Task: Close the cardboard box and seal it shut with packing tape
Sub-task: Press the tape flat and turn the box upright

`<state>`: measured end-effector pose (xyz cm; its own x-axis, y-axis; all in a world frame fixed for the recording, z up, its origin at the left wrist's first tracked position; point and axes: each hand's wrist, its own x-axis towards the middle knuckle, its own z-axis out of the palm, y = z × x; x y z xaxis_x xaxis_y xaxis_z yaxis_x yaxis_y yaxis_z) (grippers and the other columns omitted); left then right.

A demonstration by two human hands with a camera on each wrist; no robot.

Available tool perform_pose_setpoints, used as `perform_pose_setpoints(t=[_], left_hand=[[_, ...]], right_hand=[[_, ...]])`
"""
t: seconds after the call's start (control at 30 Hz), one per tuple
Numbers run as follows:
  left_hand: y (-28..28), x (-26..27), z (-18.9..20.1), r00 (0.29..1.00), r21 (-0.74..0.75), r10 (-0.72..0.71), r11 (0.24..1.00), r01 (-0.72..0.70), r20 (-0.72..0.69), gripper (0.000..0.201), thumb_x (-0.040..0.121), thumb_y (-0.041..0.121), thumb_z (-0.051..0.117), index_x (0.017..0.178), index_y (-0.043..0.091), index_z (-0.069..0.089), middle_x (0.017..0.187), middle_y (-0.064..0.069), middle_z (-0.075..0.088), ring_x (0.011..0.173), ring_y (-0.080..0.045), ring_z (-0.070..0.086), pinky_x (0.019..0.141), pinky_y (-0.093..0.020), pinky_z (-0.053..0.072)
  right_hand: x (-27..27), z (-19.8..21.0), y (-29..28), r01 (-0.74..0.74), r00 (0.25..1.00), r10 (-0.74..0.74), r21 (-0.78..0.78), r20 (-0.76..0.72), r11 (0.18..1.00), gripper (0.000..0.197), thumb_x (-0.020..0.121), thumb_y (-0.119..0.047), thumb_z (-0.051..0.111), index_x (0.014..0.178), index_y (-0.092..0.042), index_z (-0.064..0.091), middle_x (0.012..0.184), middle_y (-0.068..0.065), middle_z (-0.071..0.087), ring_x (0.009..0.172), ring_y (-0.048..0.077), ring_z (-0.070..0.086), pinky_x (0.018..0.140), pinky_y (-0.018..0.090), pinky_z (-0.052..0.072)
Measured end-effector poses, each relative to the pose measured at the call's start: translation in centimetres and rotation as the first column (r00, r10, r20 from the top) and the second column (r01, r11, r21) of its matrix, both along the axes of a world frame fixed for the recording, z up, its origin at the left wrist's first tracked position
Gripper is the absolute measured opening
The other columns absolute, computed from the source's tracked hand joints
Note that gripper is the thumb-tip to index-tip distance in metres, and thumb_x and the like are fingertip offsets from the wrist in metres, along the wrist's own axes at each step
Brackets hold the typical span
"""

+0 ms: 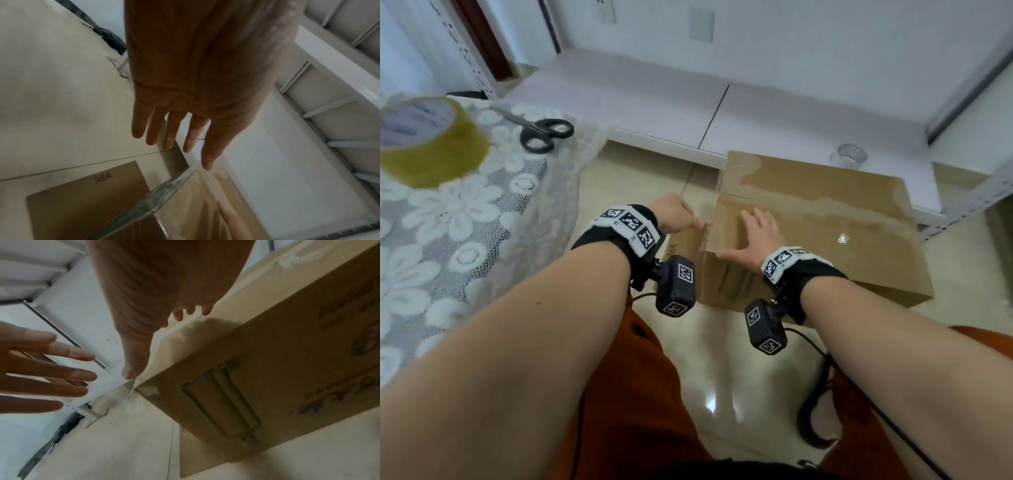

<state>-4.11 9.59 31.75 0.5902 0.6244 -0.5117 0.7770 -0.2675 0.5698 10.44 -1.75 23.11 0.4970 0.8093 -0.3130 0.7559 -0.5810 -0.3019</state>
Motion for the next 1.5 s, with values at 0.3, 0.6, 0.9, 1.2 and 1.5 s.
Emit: perform_pose_setpoints(t=[0.3,0.6,0.9,1.2,1.5], left_hand=[[2.7,-0.2,-3.0,0.989,-0.030,0.146,0.989,-0.145,0.033,0.039,0.092,0.024,0.064,0.126,0.009,0.056,0.120,-0.009,0.061,0.113,-0.024,0.057,0.096,-0.036,0.047],[3.1,1.5,-4.1,0.995,-0.004,0.084,0.996,-0.084,0.054,0.035,0.091,0.022,0.064,0.123,0.008,0.060,0.116,-0.011,0.064,0.110,-0.024,0.060,0.086,-0.031,0.046],[3.0,1.7,-4.2,0.994,0.001,0.081,0.997,-0.081,0.077,0.035,0.091,0.023,0.064,0.123,0.008,0.061,0.118,-0.010,0.064,0.109,-0.023,0.061,0.085,-0.029,0.045],[2.7,2.0,-3.9,0.997,-0.019,0.049,0.999,-0.048,0.066,0.032,0.093,0.025,0.062,0.121,0.009,0.062,0.089,0.001,0.062,0.097,-0.020,0.066,0.060,-0.022,0.043],[2.7,1.6,-4.0,1.000,-0.025,-0.023,0.999,0.023,0.012,0.022,0.093,0.029,0.060,0.110,0.015,0.064,0.111,-0.012,0.068,0.101,-0.025,0.067,0.080,-0.033,0.053]], right_hand=[[-0.8,-2.0,2.3,-0.095,0.987,0.095,-0.004,0.130,0.995,0.113,0.069,-0.074,0.061,0.153,-0.021,0.007,0.161,0.004,-0.003,0.148,0.025,-0.005,0.119,0.046,-0.001],[-0.3,-3.0,1.8,-0.211,0.952,0.205,0.005,0.227,0.977,0.115,0.072,-0.058,0.071,0.153,-0.019,0.000,0.161,0.003,-0.010,0.147,0.026,-0.009,0.119,0.042,-0.003],[-1.2,-1.9,1.8,-0.518,0.826,0.426,0.201,0.368,0.831,0.061,0.075,-0.043,0.075,0.123,-0.014,0.051,0.153,0.011,0.026,0.143,0.031,0.018,0.113,0.048,0.025],[-1.4,-2.6,2.1,-0.655,0.731,0.544,0.198,0.413,0.729,0.017,0.078,-0.024,0.070,0.082,-0.008,0.069,0.122,0.019,0.059,0.110,0.035,0.057,0.085,0.045,0.050],[-2.9,-2.7,3.6,-0.560,0.783,0.534,-0.012,0.319,0.828,0.028,0.092,-0.038,0.056,0.093,-0.016,0.075,0.153,0.010,0.030,0.144,0.030,0.018,0.118,0.046,0.009]])
